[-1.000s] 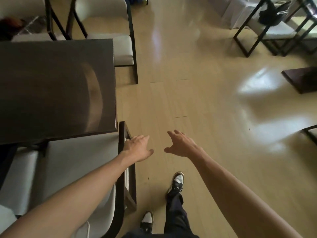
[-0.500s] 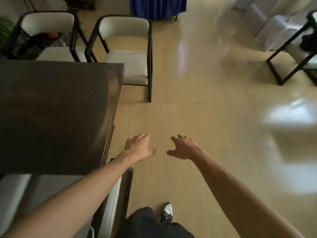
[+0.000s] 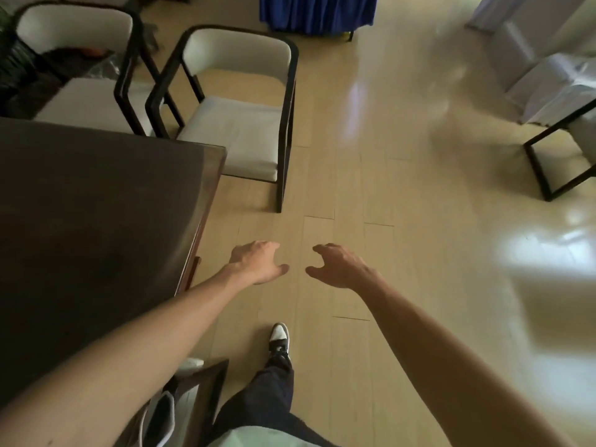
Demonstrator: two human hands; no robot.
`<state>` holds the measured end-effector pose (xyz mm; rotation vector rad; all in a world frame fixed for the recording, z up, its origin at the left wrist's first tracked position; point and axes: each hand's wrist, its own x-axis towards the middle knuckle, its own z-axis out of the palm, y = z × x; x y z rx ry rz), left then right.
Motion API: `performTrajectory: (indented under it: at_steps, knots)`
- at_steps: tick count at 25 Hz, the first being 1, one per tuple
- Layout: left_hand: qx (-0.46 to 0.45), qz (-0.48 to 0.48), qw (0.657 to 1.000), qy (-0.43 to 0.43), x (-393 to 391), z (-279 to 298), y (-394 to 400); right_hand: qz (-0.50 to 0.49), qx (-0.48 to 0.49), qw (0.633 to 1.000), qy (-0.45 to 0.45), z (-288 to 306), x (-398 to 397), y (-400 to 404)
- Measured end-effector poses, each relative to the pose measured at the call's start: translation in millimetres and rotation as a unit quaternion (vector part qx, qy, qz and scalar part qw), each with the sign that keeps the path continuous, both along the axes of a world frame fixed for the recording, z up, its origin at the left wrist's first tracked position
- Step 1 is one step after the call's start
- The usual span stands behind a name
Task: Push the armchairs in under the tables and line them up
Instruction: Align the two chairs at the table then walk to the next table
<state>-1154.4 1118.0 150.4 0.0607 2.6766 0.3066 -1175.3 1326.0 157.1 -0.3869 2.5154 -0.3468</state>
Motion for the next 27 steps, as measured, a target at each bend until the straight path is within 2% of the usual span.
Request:
performTrajectory:
  at_steps: [9,14,20,27]
  knots:
    - [0.005,-0.014,1.0,-0.011,-181.5,12.1,-17.0,0.0,0.02,0.999,-0.041,1.5,-189.9,-8.5]
    - [0.002,-0.007,1.0,-0.016,-272.0,7.5,-19.3,0.025,0.03,0.999,-0.034,-12.8,-285.5,-11.4]
    - [-0.009,0.036,0.999,-0.034,-402.7,-7.2,-11.1,0.05,0.016,0.998,-0.039,-35.9,-430.9,-7.9]
    - [0.011,0.097,0.994,-0.048,-546.3,0.5,9.2,0.086,0.024,0.995,-0.041,-15.5,-599.6,7.6]
